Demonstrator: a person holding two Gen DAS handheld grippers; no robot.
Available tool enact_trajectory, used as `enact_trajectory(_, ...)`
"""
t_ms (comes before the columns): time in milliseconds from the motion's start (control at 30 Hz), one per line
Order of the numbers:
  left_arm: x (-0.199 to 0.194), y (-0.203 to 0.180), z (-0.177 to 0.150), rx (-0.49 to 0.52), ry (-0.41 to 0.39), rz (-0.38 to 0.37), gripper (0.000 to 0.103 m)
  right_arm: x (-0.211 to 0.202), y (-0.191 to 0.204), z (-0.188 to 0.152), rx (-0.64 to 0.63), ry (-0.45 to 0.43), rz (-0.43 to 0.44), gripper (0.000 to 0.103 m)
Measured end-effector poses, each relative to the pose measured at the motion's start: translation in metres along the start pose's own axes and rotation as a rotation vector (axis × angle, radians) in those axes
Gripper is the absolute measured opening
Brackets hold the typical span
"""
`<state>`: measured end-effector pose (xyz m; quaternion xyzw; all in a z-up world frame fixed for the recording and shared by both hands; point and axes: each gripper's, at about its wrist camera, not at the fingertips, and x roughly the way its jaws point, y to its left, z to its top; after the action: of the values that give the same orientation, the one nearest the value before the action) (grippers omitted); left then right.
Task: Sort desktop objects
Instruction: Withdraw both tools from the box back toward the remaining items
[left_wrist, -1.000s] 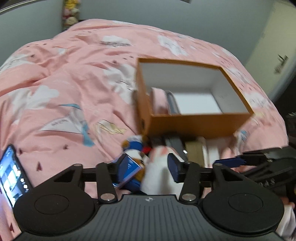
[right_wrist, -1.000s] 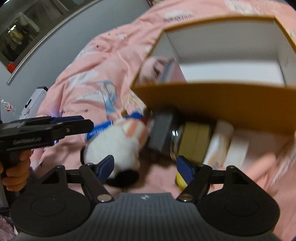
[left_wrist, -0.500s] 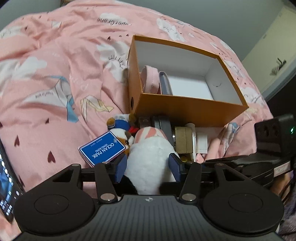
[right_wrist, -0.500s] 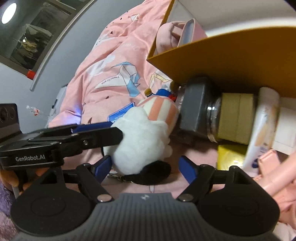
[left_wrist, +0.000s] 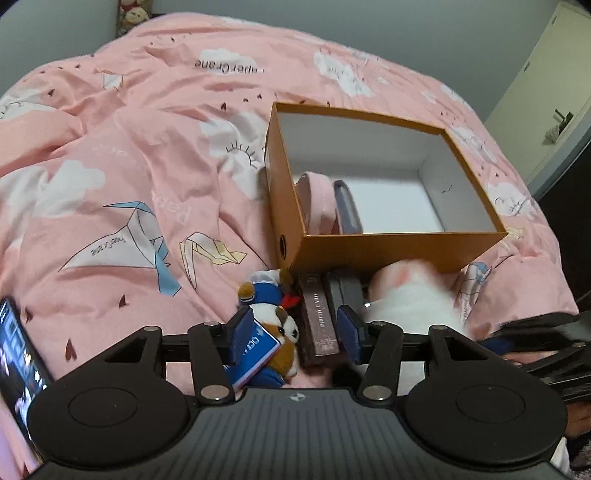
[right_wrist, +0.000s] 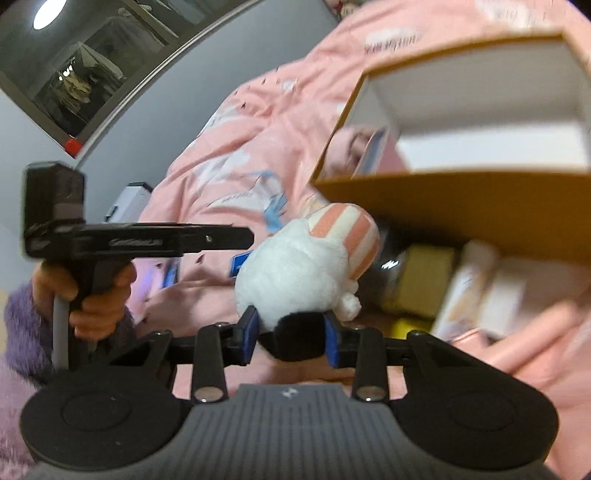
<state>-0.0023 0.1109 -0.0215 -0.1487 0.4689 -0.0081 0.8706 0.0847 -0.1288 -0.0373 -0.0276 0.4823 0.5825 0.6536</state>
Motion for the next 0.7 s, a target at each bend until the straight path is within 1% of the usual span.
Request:
enact_trajectory(100,0.014,0.003,0.010,0.028,0.039,0.022,0.061,-0.024,-0.002,0.002,-0.066,-0.027,-0.116,0.038)
enact_trajectory(133,0.018,0.005,0.012,0.042,0.049,0.029,0.065,-0.029,-0.005,0.002,-0.077,-0.026,-0.153,0.038)
enact_trajectory(167,0.024,0.006,0.015,0.066,0.069,0.030,0.068,-0.033,-0.009,0.002,-0.089,-0.021,-0.192,0.038)
enact_trajectory(267,0.042,0.015,0.020,0.086,0.142,0.035,0.068,-0.032,-0.023,0.002,-0.110,0.028,-0.302,0.038)
enact_trajectory(300,0.050,0.019,0.021,0.082,0.173,0.037,0.068,-0.031,-0.027,0.001,-0.115,0.044,-0.324,0.036)
enact_trajectory(333,0.056,0.023,0.021,0.074,0.200,0.040,0.068,-0.028,-0.033,-0.001,-0.119,0.059,-0.343,0.030)
enact_trajectory(367,0.062,0.027,0.021,0.063,0.225,0.044,0.068,-0.027,-0.037,-0.002,-0.118,0.069,-0.358,0.029)
enact_trajectory(400,0.068,0.031,0.020,0.049,0.248,0.045,0.068,-0.026,-0.040,-0.002,-0.116,0.073,-0.369,0.031)
enact_trajectory(467,0.074,0.037,0.017,0.015,0.262,0.015,0.074,-0.021,-0.047,-0.001,-0.088,0.070,-0.360,0.036)
enact_trajectory(500,0.078,0.039,0.015,-0.002,0.274,-0.004,0.074,-0.018,-0.050,0.000,-0.076,0.071,-0.359,0.039)
enact_trajectory(567,0.082,0.038,0.012,-0.011,0.283,-0.011,0.075,-0.014,-0.056,0.002,-0.045,0.072,-0.351,0.045)
enact_trajectory(633,0.087,0.033,0.008,0.000,0.289,-0.023,0.077,-0.013,-0.064,0.002,-0.002,0.081,-0.340,0.057)
enact_trajectory(700,0.091,0.028,0.005,0.004,0.290,-0.023,0.077,-0.008,-0.069,0.003,0.043,0.091,-0.330,0.062)
